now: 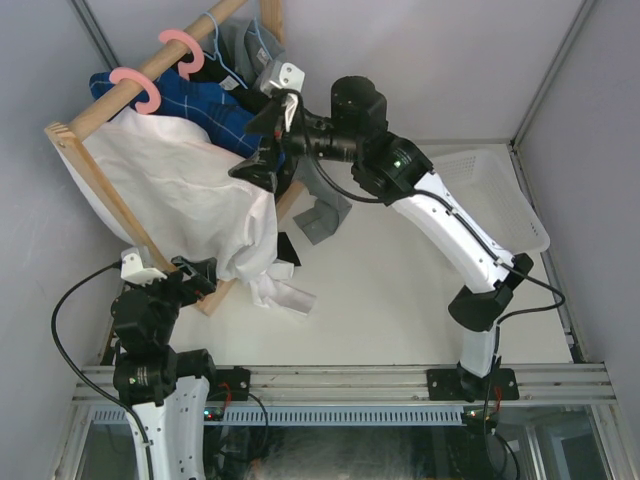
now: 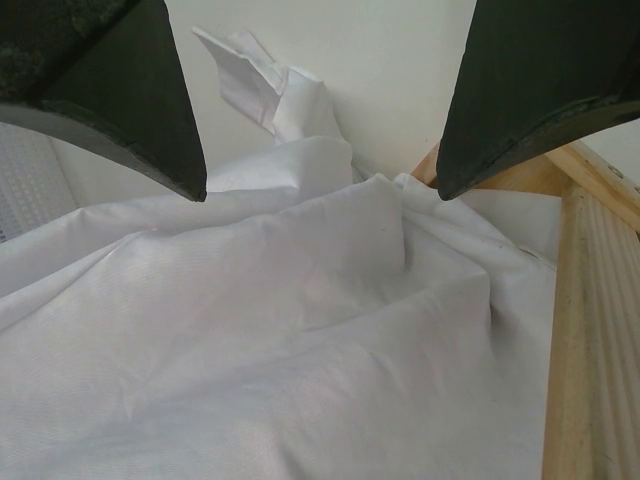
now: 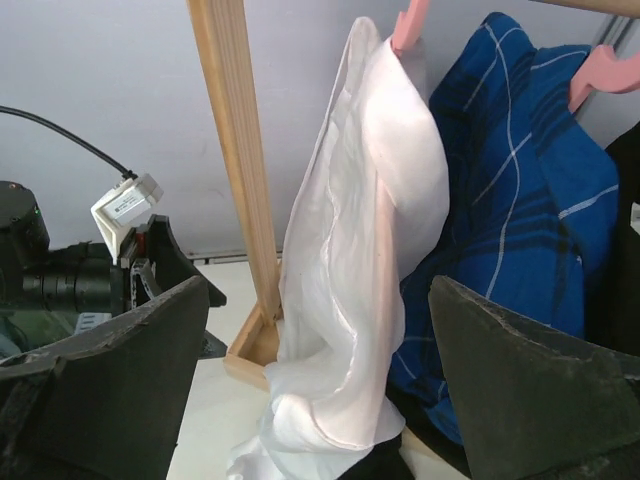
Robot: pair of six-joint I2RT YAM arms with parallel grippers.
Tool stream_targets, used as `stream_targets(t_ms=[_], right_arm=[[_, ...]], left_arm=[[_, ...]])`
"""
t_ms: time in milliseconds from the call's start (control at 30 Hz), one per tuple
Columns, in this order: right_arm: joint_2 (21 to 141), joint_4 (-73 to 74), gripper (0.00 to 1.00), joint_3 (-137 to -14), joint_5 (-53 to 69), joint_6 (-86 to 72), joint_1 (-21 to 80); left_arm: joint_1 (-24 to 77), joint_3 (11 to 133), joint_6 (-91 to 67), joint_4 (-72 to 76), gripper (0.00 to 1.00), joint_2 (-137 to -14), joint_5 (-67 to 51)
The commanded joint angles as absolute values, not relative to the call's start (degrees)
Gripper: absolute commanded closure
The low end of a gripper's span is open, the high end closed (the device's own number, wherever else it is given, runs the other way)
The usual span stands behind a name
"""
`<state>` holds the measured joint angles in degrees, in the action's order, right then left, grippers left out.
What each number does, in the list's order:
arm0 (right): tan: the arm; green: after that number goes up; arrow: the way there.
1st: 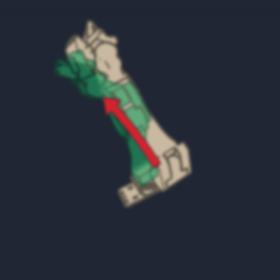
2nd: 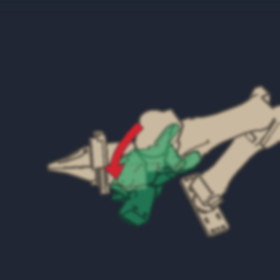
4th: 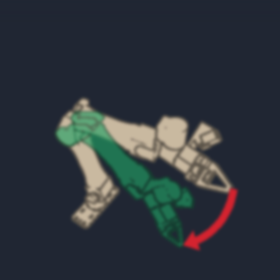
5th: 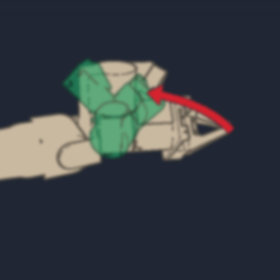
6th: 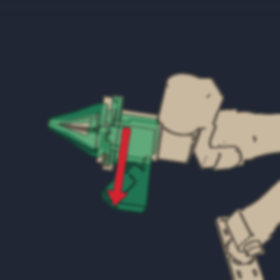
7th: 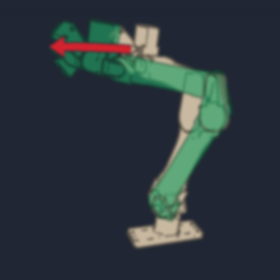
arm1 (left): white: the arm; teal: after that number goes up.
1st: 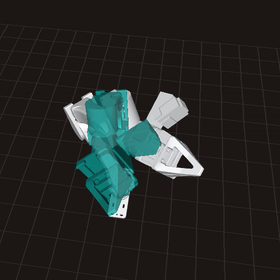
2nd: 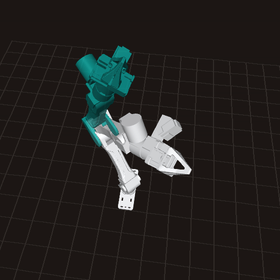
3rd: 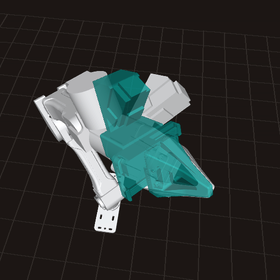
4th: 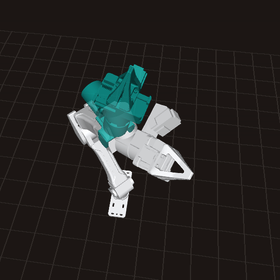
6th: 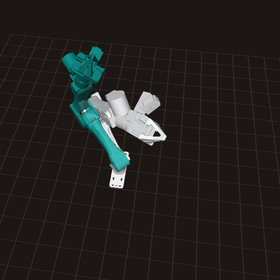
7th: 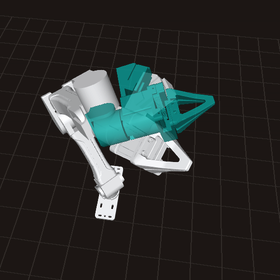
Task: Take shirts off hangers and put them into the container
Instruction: Pick up the hanger from the clothesline.
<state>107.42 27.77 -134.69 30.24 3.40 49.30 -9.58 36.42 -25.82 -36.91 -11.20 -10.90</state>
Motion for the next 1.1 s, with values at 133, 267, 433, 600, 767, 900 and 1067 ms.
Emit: stream_targets(t_ms=[133,267,433,600,767,900,1067], right_arm=[[116.3,27.27,0.07,-141.35,44.17,-0.45,47.11],[118.93,25.76,0.07,-141.97,43.66,-0.09,46.44],[119.14,27.75,0.16,-141.52,42.03,2.78,47.32],[117.72,28.61,0.43,-139.44,36.04,4.98,49.85],[116.39,27.99,0.77,-138.97,28.79,6.45,52.74],[114.11,24.09,1.0,-137.55,17.55,7.04,55.7],[109.86,16.51,1.0,-132.85,11.89,4.82,57.19]], left_arm=[[-10.25,36.12,-25.2,-34.21,0.0,-12.24,-12.25],[-10.24,36.13,-25.06,-34.19,0.0,-12.57,-12.83],[-10.2,36.05,-25.08,-34.1,0.0,-12.56,-12.84],[-10.33,36.04,-25.13,-34.1,0.0,-12.65,-12.8],[-10.37,36.09,-25.07,-34.19,0.0,-12.82,-12.74],[-10.4,36.12,-25.05,-34.17,0.0,-13.02,-12.84],[-10.37,36.13,-25.05,-34.19,0.0,-13.24,-12.91]])
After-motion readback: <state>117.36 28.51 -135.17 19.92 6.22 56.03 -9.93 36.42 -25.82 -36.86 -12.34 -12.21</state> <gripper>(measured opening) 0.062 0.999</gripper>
